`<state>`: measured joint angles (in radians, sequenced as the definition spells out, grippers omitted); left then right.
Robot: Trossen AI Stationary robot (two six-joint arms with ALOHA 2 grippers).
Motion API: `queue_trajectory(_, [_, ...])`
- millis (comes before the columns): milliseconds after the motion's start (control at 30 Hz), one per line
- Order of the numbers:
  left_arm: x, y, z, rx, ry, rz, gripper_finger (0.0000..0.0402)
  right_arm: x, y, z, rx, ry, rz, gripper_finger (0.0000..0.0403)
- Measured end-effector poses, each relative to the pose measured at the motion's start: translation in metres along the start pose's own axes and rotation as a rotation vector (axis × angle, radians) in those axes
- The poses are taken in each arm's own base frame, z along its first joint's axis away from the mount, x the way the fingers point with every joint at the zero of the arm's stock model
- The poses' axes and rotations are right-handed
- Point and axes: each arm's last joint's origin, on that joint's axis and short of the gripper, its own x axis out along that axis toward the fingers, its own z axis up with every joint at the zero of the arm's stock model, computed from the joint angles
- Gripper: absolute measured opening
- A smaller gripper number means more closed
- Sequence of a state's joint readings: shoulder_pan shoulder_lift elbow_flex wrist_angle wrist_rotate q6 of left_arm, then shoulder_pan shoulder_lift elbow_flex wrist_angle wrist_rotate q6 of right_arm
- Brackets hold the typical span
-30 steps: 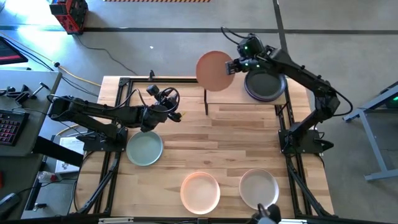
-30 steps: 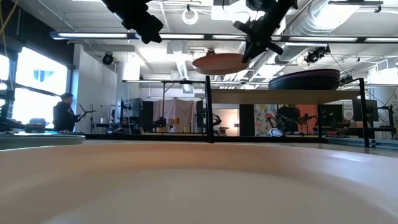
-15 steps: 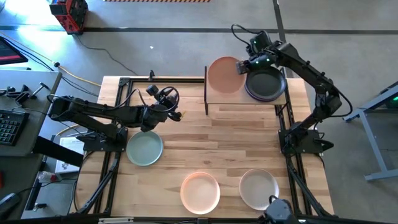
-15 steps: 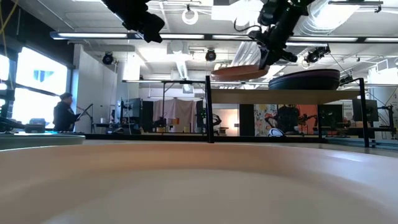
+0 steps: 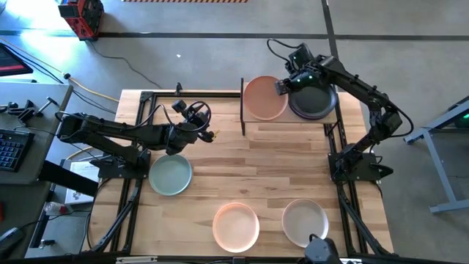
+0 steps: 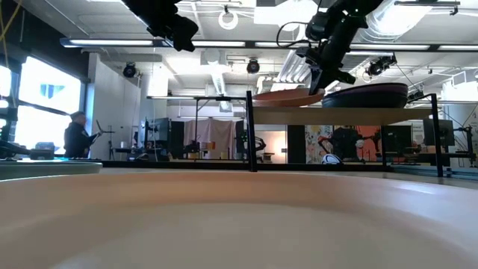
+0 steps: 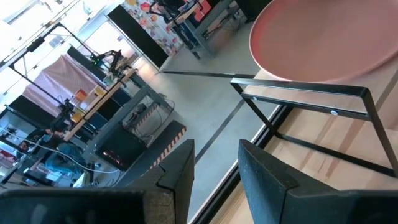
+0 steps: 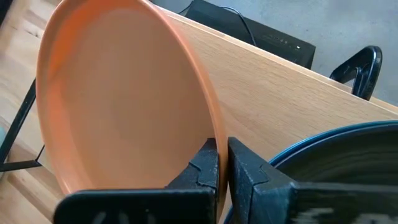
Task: Place and stack plates onto a shelf
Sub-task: Put the orange plate on the shelf
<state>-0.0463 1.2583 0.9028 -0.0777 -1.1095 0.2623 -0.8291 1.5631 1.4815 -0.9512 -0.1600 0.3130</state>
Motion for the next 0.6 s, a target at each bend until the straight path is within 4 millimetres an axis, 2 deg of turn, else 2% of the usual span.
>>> queue_trajectory(300, [0.0, 0.0, 0.0, -0.001, 0.0, 0.0, 0.0113, 0.0001, 0.0002, 0.001, -0.009, -0.011, -0.001, 0.0006])
queue_trajectory(600, [0.0, 0.0, 0.0, -0.001, 0.0, 0.0, 0.0113, 0.0002, 0.0006, 0.0044, -0.006, -0.052, -0.018, 0.0054])
